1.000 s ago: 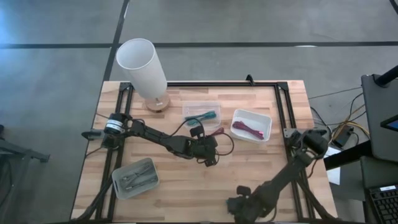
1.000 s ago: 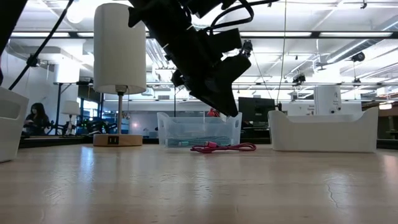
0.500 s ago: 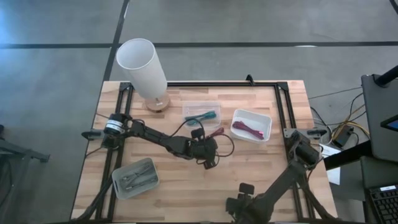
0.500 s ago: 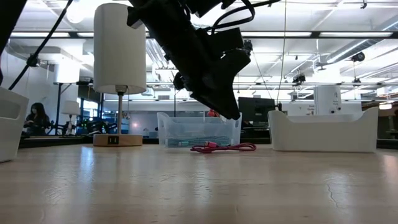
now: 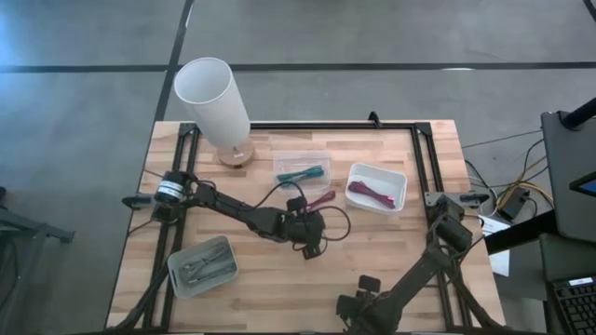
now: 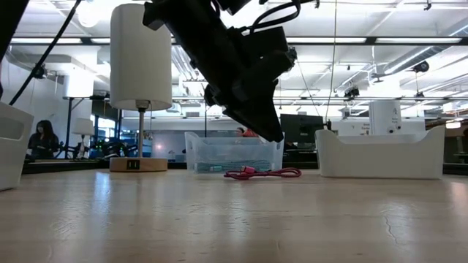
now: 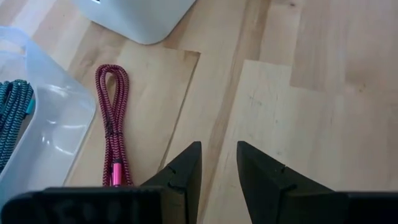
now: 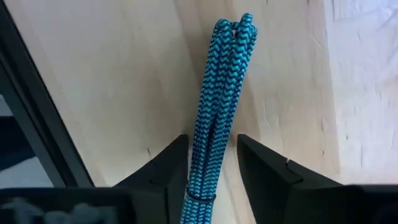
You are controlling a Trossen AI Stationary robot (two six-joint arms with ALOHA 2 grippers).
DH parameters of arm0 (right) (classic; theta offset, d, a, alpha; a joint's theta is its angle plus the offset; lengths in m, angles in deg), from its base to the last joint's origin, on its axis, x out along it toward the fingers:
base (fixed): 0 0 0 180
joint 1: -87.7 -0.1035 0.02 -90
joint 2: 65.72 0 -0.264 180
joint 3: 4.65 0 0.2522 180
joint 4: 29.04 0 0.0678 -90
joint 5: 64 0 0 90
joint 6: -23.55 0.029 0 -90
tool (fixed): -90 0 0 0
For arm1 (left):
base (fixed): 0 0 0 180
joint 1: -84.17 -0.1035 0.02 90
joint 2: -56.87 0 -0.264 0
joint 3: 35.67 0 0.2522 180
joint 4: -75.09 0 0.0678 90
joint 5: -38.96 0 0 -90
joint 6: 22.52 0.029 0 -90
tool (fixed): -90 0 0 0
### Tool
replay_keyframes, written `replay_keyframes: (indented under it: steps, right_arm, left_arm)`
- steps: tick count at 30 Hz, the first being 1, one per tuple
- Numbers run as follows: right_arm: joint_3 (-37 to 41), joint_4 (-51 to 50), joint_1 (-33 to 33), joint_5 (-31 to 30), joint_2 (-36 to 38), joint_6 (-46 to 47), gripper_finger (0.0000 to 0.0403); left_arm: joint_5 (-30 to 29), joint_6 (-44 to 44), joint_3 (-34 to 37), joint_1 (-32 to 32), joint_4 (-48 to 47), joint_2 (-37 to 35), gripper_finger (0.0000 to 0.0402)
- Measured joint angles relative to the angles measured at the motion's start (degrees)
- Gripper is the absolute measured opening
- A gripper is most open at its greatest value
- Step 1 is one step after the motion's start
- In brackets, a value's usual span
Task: Pick & Place USB Port
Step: Put the blue USB cable into the transparent bin
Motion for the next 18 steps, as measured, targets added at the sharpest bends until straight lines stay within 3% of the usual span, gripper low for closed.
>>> replay_keyframes:
  steps: [9, 12, 18]
  right_arm:
    - [0.09, 0.00, 0.11, 1.34, 0.64, 1.45, 0.0023]
    - [0.33, -1.21, 0.15, -0.55, 2.98, 0.91, 0.0022]
    - [2.74, -2.85, 0.77, -11.38, 10.10, -3.33, 0.0024]
  left_arm:
    - [-0.63, 1.72, 0.00, 0.26, -0.29, -1.41, 0.0092]
    - [-0.69, 3.37, 0.00, 0.26, -0.31, -3.75, 0.0081]
    - [-0.71, 8.51, 0.00, 0.26, -0.50, -8.62, 0.0071]
